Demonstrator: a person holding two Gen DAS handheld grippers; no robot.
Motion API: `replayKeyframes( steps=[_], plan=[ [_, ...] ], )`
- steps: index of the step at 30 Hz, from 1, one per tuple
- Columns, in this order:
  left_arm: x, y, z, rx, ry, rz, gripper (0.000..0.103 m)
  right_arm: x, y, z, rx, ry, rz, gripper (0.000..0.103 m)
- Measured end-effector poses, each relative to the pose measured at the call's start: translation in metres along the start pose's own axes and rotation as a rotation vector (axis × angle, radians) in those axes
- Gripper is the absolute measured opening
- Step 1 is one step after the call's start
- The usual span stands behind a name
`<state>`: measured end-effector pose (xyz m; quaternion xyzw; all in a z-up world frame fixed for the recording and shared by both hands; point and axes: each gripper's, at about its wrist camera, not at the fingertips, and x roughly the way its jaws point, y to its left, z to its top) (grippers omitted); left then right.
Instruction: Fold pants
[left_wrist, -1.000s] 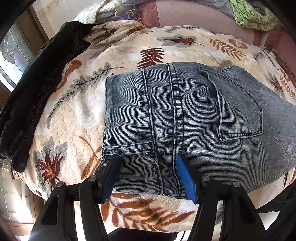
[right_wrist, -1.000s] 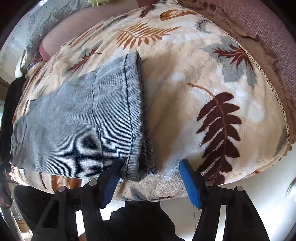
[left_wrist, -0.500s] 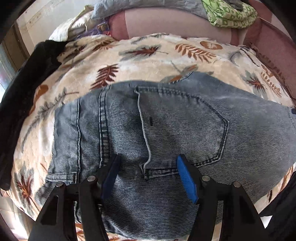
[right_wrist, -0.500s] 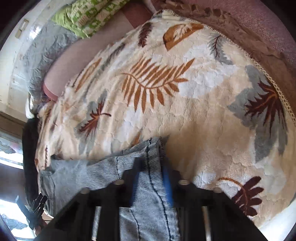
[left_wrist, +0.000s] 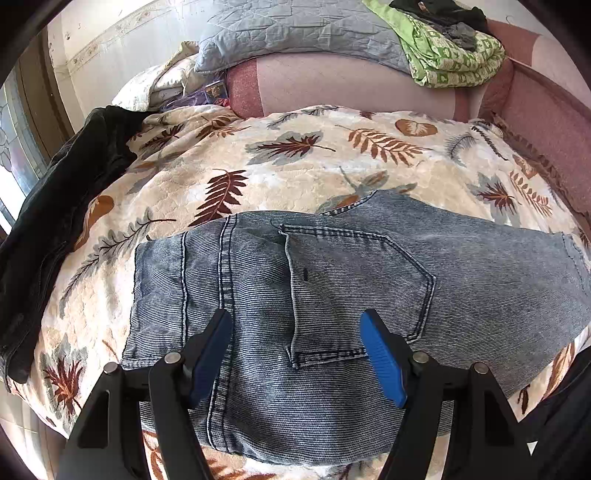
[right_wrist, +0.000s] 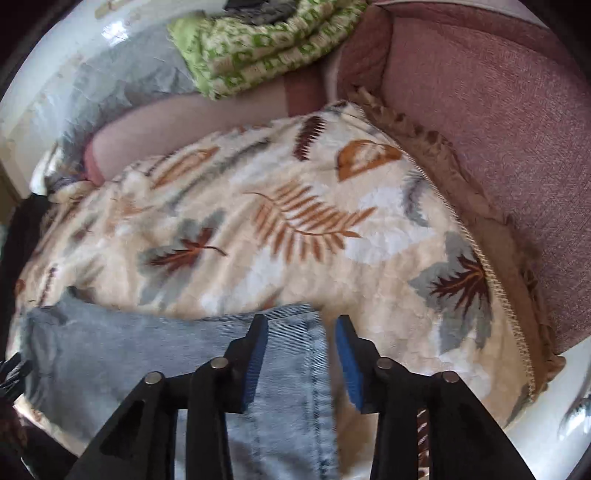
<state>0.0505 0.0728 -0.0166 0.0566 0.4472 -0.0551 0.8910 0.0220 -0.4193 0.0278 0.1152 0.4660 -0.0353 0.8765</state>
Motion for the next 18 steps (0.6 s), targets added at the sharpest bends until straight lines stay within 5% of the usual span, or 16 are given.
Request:
replayKeyframes(
  steps=[2, 4, 5, 7, 11, 13, 18],
  plan=[
    [0.014, 0.002, -0.006, 0.004, 0.05, 0.008, 0.073, 0.01, 0.011, -0.014, -0.003, 0.076, 0.088, 0.069],
    [0.039, 0.003, -0.014, 0.021, 0.144, 0.03, 0.076, 0.046, 0.011, -0.035, -0.004, 0.231, 0.052, 0.069],
    [0.037, 0.005, -0.014, 0.012, 0.119, 0.03, 0.077, 0.069, 0.005, -0.045, 0.004, 0.32, 0.007, 0.067],
    [0.024, 0.005, -0.008, 0.0, 0.117, 0.026, 0.077, 0.061, 0.016, -0.042, -0.034, 0.277, -0.032, 0.066],
    [-0.012, 0.011, 0.013, -0.036, -0.043, 0.018, 0.077, 0.025, 0.073, -0.004, -0.127, 0.147, 0.02, 0.066],
    [-0.012, 0.018, 0.025, -0.075, -0.063, 0.022, 0.077, 0.027, 0.115, 0.016, -0.186, 0.137, 0.124, 0.066],
    [0.034, 0.045, 0.017, -0.187, 0.061, 0.093, 0.077, 0.088, 0.235, 0.047, -0.312, 0.221, 0.324, 0.065]
  ],
)
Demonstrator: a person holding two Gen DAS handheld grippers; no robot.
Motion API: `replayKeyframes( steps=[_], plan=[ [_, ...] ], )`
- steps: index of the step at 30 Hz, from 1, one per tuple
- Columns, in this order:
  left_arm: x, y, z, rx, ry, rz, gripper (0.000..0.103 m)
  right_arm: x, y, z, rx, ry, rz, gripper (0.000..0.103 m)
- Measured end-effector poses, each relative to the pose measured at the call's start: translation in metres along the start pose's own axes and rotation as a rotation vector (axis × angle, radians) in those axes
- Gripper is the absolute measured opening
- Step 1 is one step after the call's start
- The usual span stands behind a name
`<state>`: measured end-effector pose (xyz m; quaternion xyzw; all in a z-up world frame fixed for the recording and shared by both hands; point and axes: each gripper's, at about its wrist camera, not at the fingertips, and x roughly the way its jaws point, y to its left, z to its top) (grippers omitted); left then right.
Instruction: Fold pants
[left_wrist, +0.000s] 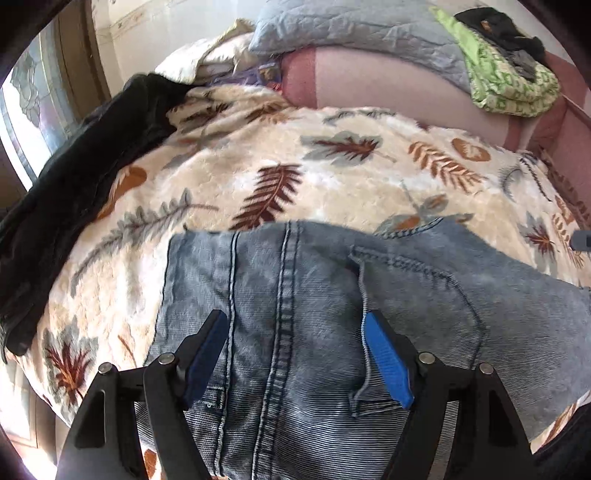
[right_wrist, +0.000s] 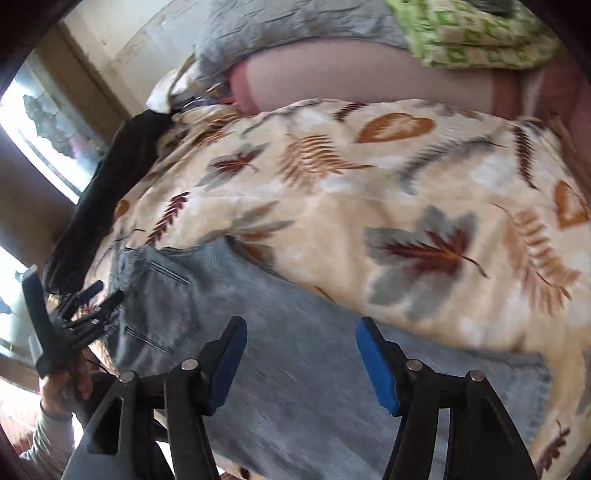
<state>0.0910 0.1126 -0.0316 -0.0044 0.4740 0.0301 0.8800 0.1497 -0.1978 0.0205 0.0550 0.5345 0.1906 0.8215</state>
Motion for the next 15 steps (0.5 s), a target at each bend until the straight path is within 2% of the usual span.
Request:
replayKeyframes(
  steps=[1, 3, 5, 9, 10, 11, 13, 15],
  plan=[
    [0.01, 0.006, -0.004, -0.024, 0.02, -0.002, 0.077, 0.018, 0.015, 0.011, -0.035, 0.016, 0.009, 0.065],
    [0.017, 0.016, -0.014, -0.063, 0.003, -0.024, 0.08, 0.054, 0.038, 0.032, -0.093, 0.043, -0.019, 0.064],
    [0.016, 0.016, -0.017, -0.057, -0.021, -0.025, 0.081, 0.088, 0.048, 0.045, -0.108, 0.094, -0.026, 0.046],
    [0.016, 0.018, -0.02, -0.059, -0.036, -0.036, 0.082, 0.139, 0.064, 0.052, -0.172, 0.206, -0.075, 0.041],
    [0.016, 0.018, -0.021, -0.058, -0.038, -0.039, 0.082, 0.144, 0.067, 0.052, -0.184, 0.215, -0.054, 0.026],
    [0.015, 0.018, -0.021, -0.056, -0.038, -0.042, 0.082, 0.143, 0.073, 0.05, -0.214, 0.205, -0.055, 0.012],
    [0.015, 0.018, -0.02, -0.051, -0.04, -0.04, 0.082, 0.138, 0.084, 0.048, -0.279, 0.172, -0.118, 0.004],
    [0.014, 0.017, -0.021, -0.044, -0.038, -0.034, 0.082, 0.134, 0.091, 0.047, -0.332, 0.123, -0.198, 0.004]
  ],
)
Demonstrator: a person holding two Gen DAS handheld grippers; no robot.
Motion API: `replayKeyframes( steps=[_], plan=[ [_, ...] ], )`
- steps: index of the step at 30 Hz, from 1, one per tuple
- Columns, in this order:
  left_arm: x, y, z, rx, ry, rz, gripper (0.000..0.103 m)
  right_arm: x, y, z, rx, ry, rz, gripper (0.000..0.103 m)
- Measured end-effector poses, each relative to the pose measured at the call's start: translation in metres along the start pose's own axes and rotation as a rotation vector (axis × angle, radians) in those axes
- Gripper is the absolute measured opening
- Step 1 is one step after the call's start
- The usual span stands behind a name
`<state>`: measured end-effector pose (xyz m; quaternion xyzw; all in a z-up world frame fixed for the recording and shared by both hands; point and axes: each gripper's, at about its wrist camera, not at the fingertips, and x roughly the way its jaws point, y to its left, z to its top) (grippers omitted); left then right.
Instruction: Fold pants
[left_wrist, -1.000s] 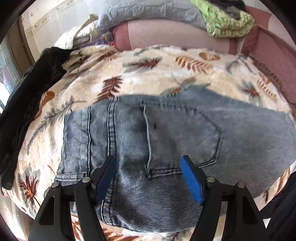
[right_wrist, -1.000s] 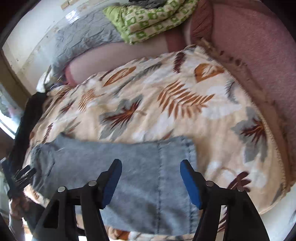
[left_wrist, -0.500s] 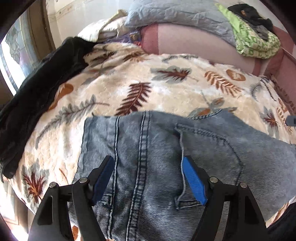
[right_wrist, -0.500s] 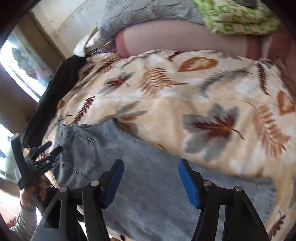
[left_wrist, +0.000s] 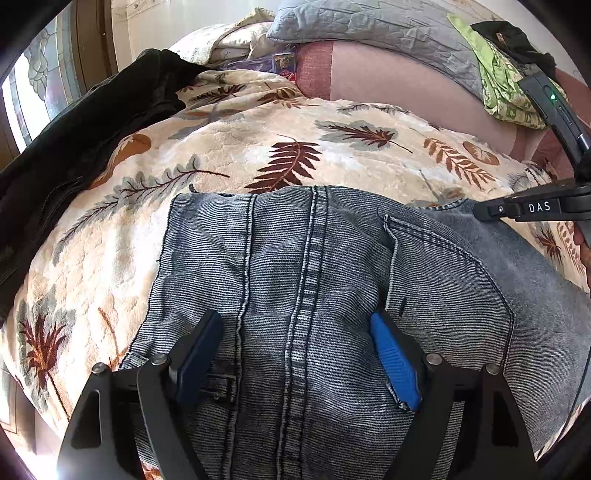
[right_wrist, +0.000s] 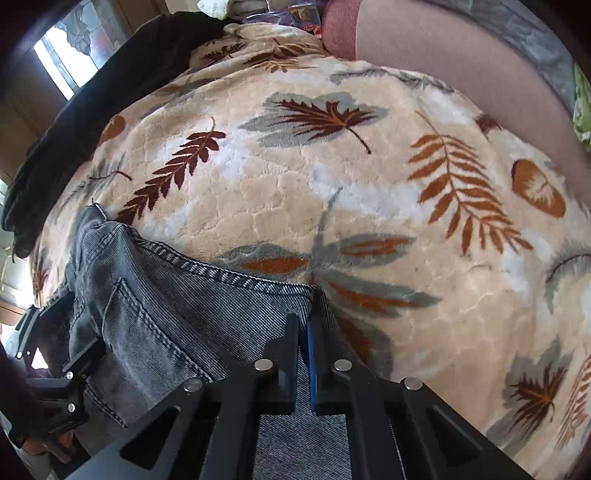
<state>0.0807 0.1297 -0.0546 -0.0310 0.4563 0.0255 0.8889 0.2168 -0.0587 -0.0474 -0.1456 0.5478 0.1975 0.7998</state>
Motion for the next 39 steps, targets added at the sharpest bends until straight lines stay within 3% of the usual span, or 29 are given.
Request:
replayKeyframes(
  steps=[4, 7, 10, 13, 18, 19, 20, 21, 24, 26, 28, 31, 34, 37, 39],
  plan=[
    [0.001, -0.001, 0.0, 0.005, 0.0, 0.011, 0.083, 0.023, 0.009, 0.002, -0.069, -0.006, -0.149, 0.002],
    [0.0, -0.002, -0.001, 0.01, -0.003, 0.015, 0.083, 0.029, 0.008, -0.003, -0.05, -0.033, -0.157, 0.002],
    [0.0, -0.001, -0.002, 0.013, -0.006, 0.015, 0.083, 0.015, -0.007, -0.004, 0.046, -0.05, -0.099, 0.007],
    [0.0, -0.001, -0.002, 0.009, -0.004, 0.017, 0.083, -0.014, -0.02, -0.008, 0.116, -0.115, -0.109, 0.007],
    [0.0, -0.001, -0.001, 0.008, -0.006, 0.018, 0.083, -0.038, -0.027, -0.04, 0.303, -0.132, 0.12, 0.009],
    [0.0, -0.001, -0.001, 0.009, -0.008, 0.02, 0.083, -0.03, -0.027, -0.047, 0.331, -0.102, 0.154, 0.015],
    [0.0, -0.002, -0.001, 0.01, -0.011, 0.024, 0.084, -0.016, -0.029, -0.052, 0.358, -0.055, 0.166, 0.029],
    [0.0, -0.003, -0.002, 0.012, -0.013, 0.028, 0.084, 0.002, -0.034, -0.056, 0.384, -0.002, 0.176, 0.037],
    [0.0, -0.004, -0.002, 0.011, -0.021, 0.043, 0.085, -0.002, -0.052, -0.06, 0.478, -0.054, 0.268, 0.037],
    [0.0, -0.003, -0.003, 0.004, -0.028, 0.04, 0.085, -0.03, -0.053, -0.067, 0.479, -0.114, 0.248, 0.039],
    [-0.001, -0.002, -0.003, -0.004, -0.036, 0.032, 0.085, -0.065, -0.057, -0.089, 0.484, -0.187, 0.249, 0.043],
    [-0.004, -0.002, -0.005, -0.013, -0.047, 0.034, 0.085, -0.111, -0.076, -0.149, 0.57, -0.292, 0.267, 0.067],
    [-0.005, -0.003, -0.005, -0.015, -0.057, 0.045, 0.085, -0.133, -0.117, -0.214, 0.711, -0.336, 0.238, 0.07],
    [-0.006, -0.006, -0.005, -0.008, -0.063, 0.068, 0.085, -0.125, -0.181, -0.262, 0.908, -0.324, 0.208, 0.07],
    [-0.009, -0.009, -0.003, -0.007, -0.063, 0.084, 0.085, -0.097, -0.223, -0.282, 1.023, -0.209, 0.183, 0.07]
  ],
)
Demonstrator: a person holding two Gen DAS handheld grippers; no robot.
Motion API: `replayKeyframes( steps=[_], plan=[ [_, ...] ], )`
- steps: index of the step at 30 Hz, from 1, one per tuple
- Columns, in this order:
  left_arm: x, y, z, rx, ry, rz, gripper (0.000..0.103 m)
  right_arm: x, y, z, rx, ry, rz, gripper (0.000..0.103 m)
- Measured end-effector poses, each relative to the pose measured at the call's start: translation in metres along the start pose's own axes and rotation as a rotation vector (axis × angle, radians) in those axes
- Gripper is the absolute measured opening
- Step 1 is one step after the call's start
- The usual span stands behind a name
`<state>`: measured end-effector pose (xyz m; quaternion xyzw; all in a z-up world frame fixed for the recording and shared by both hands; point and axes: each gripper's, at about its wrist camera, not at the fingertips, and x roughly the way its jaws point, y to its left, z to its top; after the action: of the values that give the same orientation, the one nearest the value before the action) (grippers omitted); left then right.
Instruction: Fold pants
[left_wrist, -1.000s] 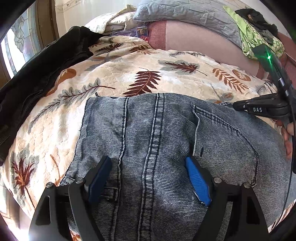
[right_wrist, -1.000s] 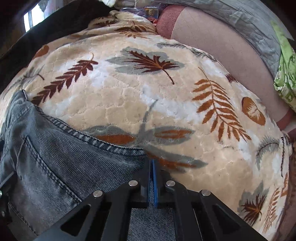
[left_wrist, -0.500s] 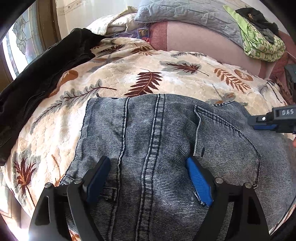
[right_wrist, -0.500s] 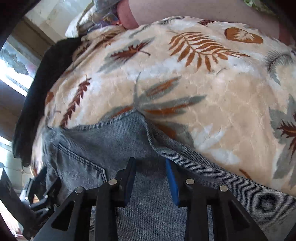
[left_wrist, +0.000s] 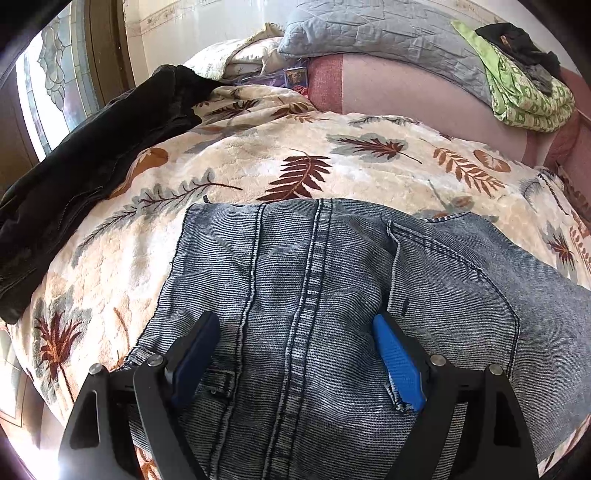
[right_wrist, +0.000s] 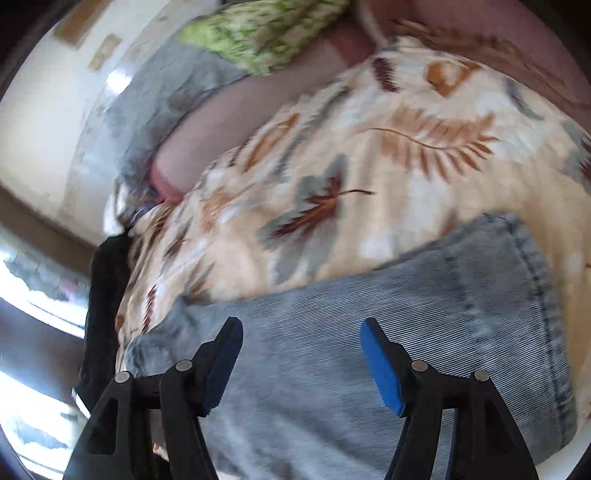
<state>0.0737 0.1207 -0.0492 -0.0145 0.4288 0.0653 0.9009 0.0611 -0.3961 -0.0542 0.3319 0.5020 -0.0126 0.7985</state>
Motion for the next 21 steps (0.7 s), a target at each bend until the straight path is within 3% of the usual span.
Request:
replayKeyframes(
  steps=[2, 5, 7, 10, 12, 15, 18, 21],
  plan=[
    [-0.009, -0.002, 0.001, -0.002, -0.015, 0.016, 0.085, 0.003, -0.023, 0.013, 0.049, 0.005, 0.106, 0.066],
    [-0.034, -0.005, -0.003, -0.014, -0.065, 0.013, 0.085, -0.027, -0.017, 0.016, 0.007, -0.064, 0.107, 0.067],
    [-0.048, -0.015, -0.005, -0.004, -0.07, -0.011, 0.085, -0.055, -0.019, 0.005, -0.007, -0.114, 0.158, 0.067],
    [-0.068, -0.044, -0.007, 0.023, -0.076, -0.105, 0.085, -0.094, -0.04, -0.027, 0.031, -0.162, 0.18, 0.069],
    [-0.076, -0.073, -0.01, 0.062, -0.058, -0.192, 0.085, -0.112, -0.067, -0.052, 0.116, -0.201, 0.181, 0.072],
    [-0.079, -0.127, -0.016, 0.12, -0.009, -0.33, 0.085, -0.12, -0.109, -0.08, 0.263, -0.188, 0.198, 0.073],
    [-0.078, -0.178, -0.027, 0.164, 0.028, -0.415, 0.085, -0.114, -0.13, -0.093, 0.339, -0.173, 0.235, 0.073],
    [-0.078, -0.217, -0.037, 0.223, 0.059, -0.438, 0.085, -0.109, -0.139, -0.096, 0.404, -0.165, 0.26, 0.073]
  ],
)
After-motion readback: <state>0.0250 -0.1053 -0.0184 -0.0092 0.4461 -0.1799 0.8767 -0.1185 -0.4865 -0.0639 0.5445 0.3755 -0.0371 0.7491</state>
